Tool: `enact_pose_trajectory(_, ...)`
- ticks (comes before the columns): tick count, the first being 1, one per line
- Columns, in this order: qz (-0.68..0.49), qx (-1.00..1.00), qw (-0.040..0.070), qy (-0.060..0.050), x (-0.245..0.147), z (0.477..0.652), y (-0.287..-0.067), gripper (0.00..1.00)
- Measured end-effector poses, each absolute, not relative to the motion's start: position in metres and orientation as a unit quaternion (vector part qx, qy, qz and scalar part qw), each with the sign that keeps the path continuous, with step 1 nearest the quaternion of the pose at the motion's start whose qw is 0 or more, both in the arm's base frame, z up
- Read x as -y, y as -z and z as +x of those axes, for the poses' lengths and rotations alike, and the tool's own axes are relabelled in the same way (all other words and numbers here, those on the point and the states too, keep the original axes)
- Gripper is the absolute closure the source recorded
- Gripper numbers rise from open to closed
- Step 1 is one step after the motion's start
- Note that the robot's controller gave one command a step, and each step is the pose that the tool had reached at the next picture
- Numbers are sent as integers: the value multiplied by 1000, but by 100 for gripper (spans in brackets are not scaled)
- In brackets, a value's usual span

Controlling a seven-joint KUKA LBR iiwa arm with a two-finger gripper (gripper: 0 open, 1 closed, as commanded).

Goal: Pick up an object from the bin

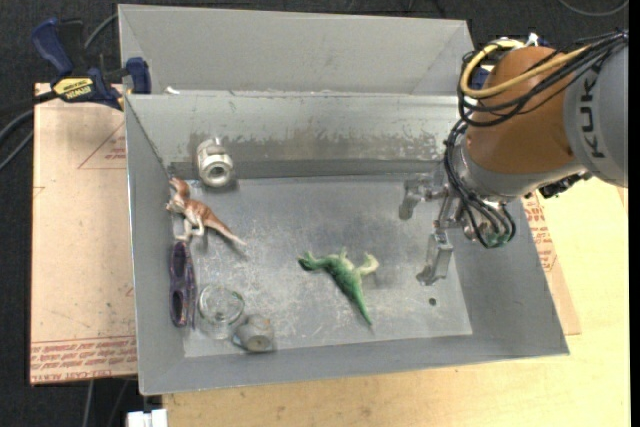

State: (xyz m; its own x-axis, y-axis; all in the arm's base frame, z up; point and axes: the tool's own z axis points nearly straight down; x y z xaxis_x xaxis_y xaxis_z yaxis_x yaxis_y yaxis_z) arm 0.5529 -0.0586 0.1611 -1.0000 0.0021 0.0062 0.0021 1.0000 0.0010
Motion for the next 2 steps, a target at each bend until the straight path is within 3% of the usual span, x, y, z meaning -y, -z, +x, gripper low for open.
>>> enact_pose_trajectory(1, 0, 1000, -1, 0, 58, 555, -165, 0)
enact_pose_trajectory(2, -67, 998, 1, 1, -23, 538, -132, 0)
